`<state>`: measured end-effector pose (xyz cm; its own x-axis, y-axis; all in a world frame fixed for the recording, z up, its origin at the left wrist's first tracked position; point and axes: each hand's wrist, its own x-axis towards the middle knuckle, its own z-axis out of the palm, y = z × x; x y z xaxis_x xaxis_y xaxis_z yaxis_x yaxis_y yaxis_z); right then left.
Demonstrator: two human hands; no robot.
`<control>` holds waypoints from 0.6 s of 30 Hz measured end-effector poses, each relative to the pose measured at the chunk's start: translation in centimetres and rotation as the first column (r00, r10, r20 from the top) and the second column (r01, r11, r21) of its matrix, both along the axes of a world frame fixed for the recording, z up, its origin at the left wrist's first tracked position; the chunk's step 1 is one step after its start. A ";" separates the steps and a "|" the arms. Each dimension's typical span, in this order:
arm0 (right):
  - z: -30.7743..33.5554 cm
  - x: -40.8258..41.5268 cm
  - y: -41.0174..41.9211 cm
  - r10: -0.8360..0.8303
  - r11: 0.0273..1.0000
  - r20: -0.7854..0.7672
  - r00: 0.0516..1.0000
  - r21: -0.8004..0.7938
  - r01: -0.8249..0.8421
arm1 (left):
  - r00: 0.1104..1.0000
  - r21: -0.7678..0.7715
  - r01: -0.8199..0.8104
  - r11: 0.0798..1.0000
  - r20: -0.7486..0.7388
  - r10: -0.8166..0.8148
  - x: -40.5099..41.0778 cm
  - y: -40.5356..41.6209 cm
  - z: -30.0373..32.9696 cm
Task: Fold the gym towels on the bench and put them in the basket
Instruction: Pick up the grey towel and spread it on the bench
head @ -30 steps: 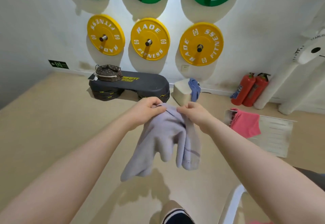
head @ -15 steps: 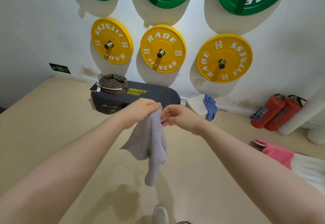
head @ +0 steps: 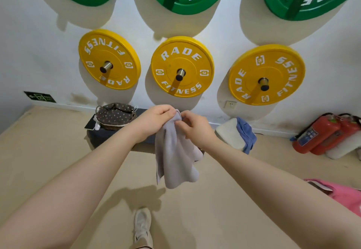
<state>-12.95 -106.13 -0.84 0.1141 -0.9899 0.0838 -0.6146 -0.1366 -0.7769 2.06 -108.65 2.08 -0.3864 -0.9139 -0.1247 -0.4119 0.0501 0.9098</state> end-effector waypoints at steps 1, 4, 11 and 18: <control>-0.5 0.8 -2.2 -0.049 0.999 -0.001 0.999 -0.005 0.049 | 1.000 0.004 0.009 1.000 0.014 -0.009 0.5 -2.4 -0.4; -1.8 3.0 -8.9 -0.204 0.979 -0.069 0.976 -0.039 0.202 | 0.999 0.032 0.031 0.999 0.041 -0.032 1.6 -9.4 -1.9; -4.4 5.3 -20.0 -0.457 0.888 0.103 0.884 0.104 0.447 | 0.997 0.142 0.066 0.988 0.033 -0.071 3.8 -21.8 -6.7; -7.9 1.0 -29.7 -0.553 0.828 0.139 0.821 0.199 0.524 | 0.997 0.175 -0.080 0.981 -0.007 0.082 1.3 -31.6 -11.5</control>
<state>-11.92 -135.84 -8.73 -0.4440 -0.8905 -0.0996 -0.4016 0.2972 -0.8663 3.36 -140.21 -9.42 -0.3149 -0.9069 -0.2798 -0.3956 -0.1426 0.9073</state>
